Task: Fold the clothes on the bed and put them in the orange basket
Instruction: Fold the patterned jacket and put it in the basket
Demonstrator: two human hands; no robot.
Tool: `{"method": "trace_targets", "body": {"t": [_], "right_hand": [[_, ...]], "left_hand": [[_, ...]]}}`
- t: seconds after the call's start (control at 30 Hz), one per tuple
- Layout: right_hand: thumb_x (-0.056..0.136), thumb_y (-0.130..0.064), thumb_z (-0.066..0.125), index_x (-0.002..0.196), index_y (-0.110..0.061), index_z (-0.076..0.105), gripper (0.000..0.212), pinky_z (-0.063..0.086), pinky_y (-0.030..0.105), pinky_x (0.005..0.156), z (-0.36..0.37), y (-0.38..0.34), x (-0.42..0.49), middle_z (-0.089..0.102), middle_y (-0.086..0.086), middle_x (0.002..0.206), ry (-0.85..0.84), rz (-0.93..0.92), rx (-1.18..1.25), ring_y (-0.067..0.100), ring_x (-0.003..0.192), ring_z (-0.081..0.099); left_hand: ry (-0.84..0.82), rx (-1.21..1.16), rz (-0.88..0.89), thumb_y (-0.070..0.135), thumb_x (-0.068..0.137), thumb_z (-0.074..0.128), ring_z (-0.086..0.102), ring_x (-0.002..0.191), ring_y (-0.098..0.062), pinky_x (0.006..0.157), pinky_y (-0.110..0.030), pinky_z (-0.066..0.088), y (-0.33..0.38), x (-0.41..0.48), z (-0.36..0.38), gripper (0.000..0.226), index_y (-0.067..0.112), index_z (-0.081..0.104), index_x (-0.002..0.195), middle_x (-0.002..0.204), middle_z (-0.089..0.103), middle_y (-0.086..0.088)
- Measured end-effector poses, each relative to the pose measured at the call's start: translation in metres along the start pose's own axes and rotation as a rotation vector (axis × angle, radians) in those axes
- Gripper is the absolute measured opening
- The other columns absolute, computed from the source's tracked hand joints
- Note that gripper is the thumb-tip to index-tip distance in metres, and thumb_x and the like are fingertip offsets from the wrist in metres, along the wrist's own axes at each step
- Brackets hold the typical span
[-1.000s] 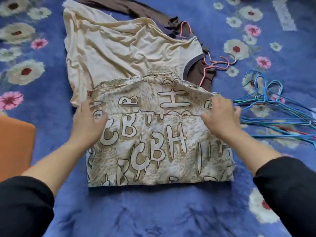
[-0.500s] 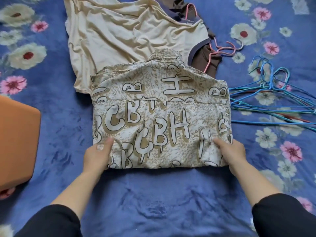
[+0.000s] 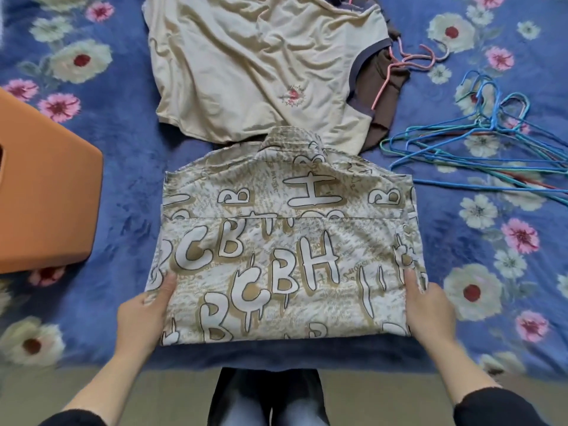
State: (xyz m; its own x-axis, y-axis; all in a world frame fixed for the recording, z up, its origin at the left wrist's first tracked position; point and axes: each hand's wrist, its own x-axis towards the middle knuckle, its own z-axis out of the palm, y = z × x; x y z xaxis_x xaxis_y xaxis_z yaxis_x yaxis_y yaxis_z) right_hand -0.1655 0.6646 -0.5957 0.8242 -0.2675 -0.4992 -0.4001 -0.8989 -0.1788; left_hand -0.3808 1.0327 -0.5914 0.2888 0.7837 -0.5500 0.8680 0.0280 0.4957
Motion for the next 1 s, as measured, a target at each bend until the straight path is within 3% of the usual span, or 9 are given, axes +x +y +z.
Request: {"method": "trace_targets", "body": {"t": [0.17, 0.3, 0.4, 0.47, 0.57, 0.63, 0.83, 0.9, 1.0], "right_hand": [[0.102, -0.041, 0.029, 0.105, -0.004, 0.048, 0.041, 0.043, 0.044, 0.081, 0.002, 0.022, 0.0, 0.06, 0.027, 0.108, -0.092, -0.028, -0.088, 0.041, 0.1, 0.055], [0.095, -0.055, 0.044, 0.108, -0.008, 0.043, 0.049, 0.04, 0.04, 0.077, -0.002, 0.017, 0.004, 0.055, 0.009, 0.098, -0.17, 0.021, 0.109, 0.033, 0.098, 0.052], [0.092, -0.047, 0.055, 0.082, -0.009, 0.05, 0.04, 0.035, 0.039, 0.068, 0.0, 0.02, 0.002, 0.051, 0.007, 0.081, -0.229, -0.08, 0.081, 0.032, 0.091, 0.052], [0.095, -0.043, 0.052, 0.077, -0.007, 0.054, 0.041, 0.037, 0.038, 0.07, 0.002, 0.023, 0.001, 0.061, 0.016, 0.084, -0.203, -0.109, 0.024, 0.037, 0.092, 0.057], [0.097, -0.037, 0.052, 0.086, -0.006, 0.055, 0.033, 0.034, 0.035, 0.073, 0.004, 0.022, -0.004, 0.064, 0.021, 0.099, -0.173, -0.075, 0.046, 0.038, 0.098, 0.056], [0.091, -0.033, 0.06, 0.087, -0.004, 0.058, 0.029, 0.037, 0.036, 0.073, 0.003, 0.018, -0.003, 0.065, 0.016, 0.097, -0.176, -0.007, 0.171, 0.035, 0.092, 0.057], [0.076, -0.019, 0.075, 0.096, -0.003, 0.068, 0.026, 0.058, 0.039, 0.07, -0.014, 0.005, 0.0, 0.073, 0.012, 0.088, -0.353, 0.182, 0.605, 0.028, 0.076, 0.07], [0.08, -0.008, 0.067, 0.095, 0.002, 0.067, 0.018, 0.056, 0.032, 0.052, -0.026, -0.009, -0.008, 0.073, 0.016, 0.08, -0.546, 0.259, 0.753, 0.027, 0.062, 0.07], [0.078, -0.005, 0.061, 0.092, 0.004, 0.062, 0.017, 0.054, 0.03, 0.048, -0.04, -0.042, -0.019, 0.067, 0.017, 0.075, -0.728, 0.232, 0.85, 0.027, 0.057, 0.066]], "left_hand": [[-0.034, 0.061, -0.018, 0.057, 0.082, 0.065, 0.041, 0.057, -0.023, 0.057, -0.036, 0.034, -0.014, -0.006, 0.006, 0.056, 0.006, 0.049, 0.065, 0.059, 0.045, -0.007], [-0.11, 0.058, -0.029, 0.065, 0.082, 0.059, 0.059, 0.106, -0.033, 0.09, -0.042, 0.046, -0.006, 0.011, 0.012, 0.078, -0.007, 0.06, 0.111, 0.113, 0.065, -0.018], [0.01, 0.058, 0.049, 0.058, 0.086, 0.058, 0.055, 0.074, -0.031, 0.061, -0.035, 0.038, 0.001, 0.011, 0.009, 0.072, -0.014, 0.057, 0.08, 0.088, 0.063, -0.032], [0.111, 0.08, 0.079, 0.055, 0.086, 0.06, 0.05, 0.069, -0.029, 0.058, -0.037, 0.032, 0.002, 0.007, 0.007, 0.065, -0.007, 0.049, 0.069, 0.075, 0.059, -0.027], [0.24, 0.2, 0.082, 0.042, 0.089, 0.063, 0.05, 0.104, -0.037, 0.08, -0.042, 0.037, 0.002, 0.004, 0.018, 0.039, 0.006, 0.052, 0.099, 0.108, 0.056, -0.017], [0.302, 0.293, 0.175, 0.029, 0.09, 0.061, 0.034, 0.128, -0.037, 0.101, -0.052, 0.029, 0.009, -0.003, 0.03, 0.045, 0.008, 0.044, 0.125, 0.136, 0.039, -0.019], [-0.187, 0.597, 0.962, 0.05, 0.096, 0.03, 0.003, 0.146, -0.022, 0.116, -0.044, 0.0, 0.031, -0.045, 0.104, 0.059, 0.03, 0.017, 0.15, 0.159, 0.008, -0.008], [-0.262, 0.76, 0.965, 0.057, 0.097, 0.018, -0.016, 0.147, -0.019, 0.116, -0.041, -0.011, 0.028, -0.051, 0.126, 0.06, 0.035, 0.006, 0.152, 0.162, -0.003, -0.006], [-0.316, 0.846, 0.848, 0.054, 0.099, 0.016, -0.042, 0.135, -0.017, 0.112, -0.041, -0.022, 0.037, -0.052, 0.142, 0.059, 0.039, -0.01, 0.15, 0.157, -0.025, -0.003]]}}
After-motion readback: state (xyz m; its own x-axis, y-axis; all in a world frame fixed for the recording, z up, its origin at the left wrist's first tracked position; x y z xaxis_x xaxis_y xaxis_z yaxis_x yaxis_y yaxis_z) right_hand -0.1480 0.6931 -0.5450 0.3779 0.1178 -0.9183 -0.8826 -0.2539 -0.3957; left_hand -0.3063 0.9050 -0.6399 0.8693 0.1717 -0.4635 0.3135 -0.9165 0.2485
